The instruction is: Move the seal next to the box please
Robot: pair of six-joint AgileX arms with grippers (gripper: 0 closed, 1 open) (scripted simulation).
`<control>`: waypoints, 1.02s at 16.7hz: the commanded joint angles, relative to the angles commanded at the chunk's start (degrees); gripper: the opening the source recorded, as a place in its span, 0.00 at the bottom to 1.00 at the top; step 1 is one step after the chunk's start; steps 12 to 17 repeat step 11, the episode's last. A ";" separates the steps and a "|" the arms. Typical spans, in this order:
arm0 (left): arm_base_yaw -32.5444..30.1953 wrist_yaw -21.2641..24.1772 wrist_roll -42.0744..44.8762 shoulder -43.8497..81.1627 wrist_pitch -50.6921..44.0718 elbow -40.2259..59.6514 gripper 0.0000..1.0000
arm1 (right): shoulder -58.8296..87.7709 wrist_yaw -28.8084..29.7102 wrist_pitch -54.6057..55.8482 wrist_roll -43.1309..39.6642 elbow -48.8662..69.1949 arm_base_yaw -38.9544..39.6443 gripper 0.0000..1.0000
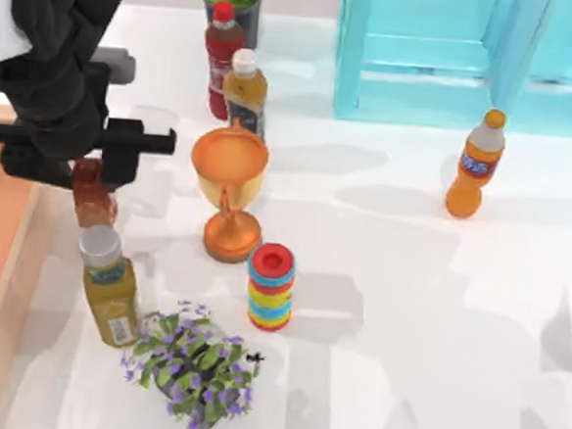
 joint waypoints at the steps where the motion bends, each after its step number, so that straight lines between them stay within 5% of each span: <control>1: 0.00 0.00 0.00 0.00 0.00 0.00 0.68 | 0.00 0.00 0.00 0.00 0.00 0.00 1.00; 5: 0.00 0.00 0.00 0.00 0.00 0.00 0.98 | 0.00 0.00 0.00 0.00 0.00 0.00 1.00; 17: 0.00 0.00 0.00 0.00 0.00 0.00 1.00 | 0.00 0.00 0.00 0.00 0.00 0.00 1.00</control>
